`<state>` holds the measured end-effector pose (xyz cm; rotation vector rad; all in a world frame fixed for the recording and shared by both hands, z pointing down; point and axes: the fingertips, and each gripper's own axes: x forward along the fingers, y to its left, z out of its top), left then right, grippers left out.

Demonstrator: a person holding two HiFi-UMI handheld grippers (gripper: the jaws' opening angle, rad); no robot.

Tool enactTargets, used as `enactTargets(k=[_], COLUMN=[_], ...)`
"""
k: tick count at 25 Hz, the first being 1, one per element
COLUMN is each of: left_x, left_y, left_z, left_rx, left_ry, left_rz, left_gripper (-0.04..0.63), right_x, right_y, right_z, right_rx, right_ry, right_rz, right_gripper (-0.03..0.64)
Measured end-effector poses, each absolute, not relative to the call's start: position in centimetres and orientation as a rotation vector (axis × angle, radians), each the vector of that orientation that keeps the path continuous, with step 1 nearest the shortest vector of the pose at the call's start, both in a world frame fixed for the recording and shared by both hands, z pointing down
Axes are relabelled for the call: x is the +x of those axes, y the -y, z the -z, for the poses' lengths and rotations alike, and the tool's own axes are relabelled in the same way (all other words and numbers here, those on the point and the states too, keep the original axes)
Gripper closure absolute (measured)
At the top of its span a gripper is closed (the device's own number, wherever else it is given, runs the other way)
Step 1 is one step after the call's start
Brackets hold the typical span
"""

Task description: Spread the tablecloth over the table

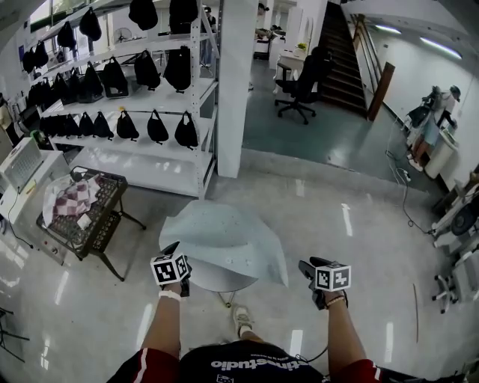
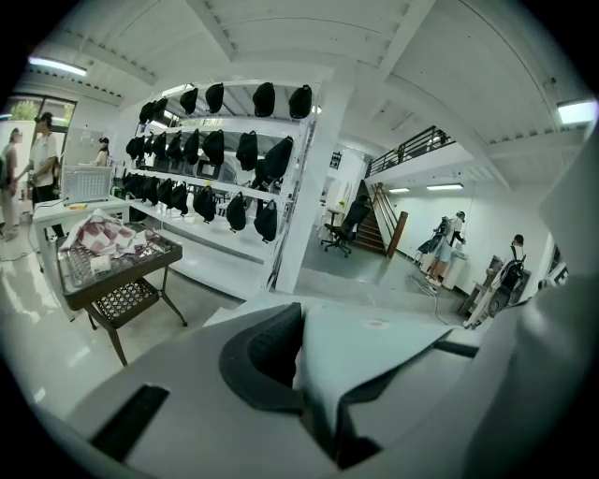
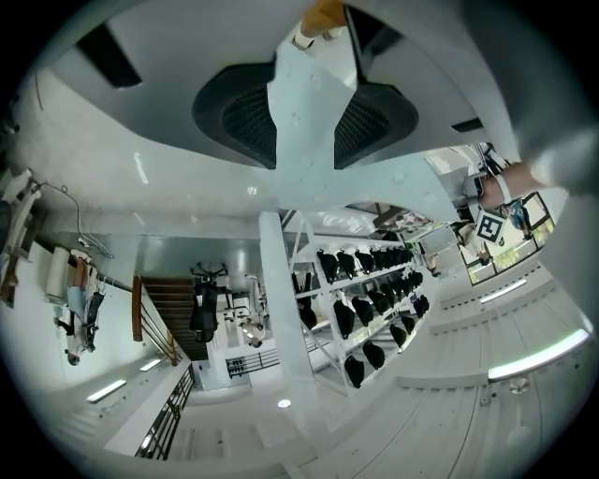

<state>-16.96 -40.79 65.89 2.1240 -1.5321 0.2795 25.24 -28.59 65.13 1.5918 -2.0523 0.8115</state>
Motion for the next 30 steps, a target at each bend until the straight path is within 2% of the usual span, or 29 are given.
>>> enactTargets(k=[7, 12, 21, 30], left_x=[-15.7, -16.2, -17.2, -21.1], left_y=[39.2, 37.9, 32.9, 26.1], left_z=[-67.2, -67.6, -70.6, -73.3], left_rx=[2.149, 2.137, 2.141, 2.047], left_ry=[1.486, 1.403, 1.361, 1.378], left_rz=[-0.397, -0.439, -0.610, -0.649], left_gripper=[0.555, 0.503, 0.479, 0.469], right_x=[22.6, 21.4, 18.2, 15.8], right_y=[28.5, 28.9, 30.8, 31.5], right_z=[-63.5, -63.5, -61.5, -60.5], right_rx=[1.560, 1.546, 1.495, 1.455], right_ry=[2.125, 2.137, 2.206, 2.262], right_rz=[-0.778, -0.779, -0.721, -0.690], right_gripper=[0.402, 0.403, 0.403, 0.403])
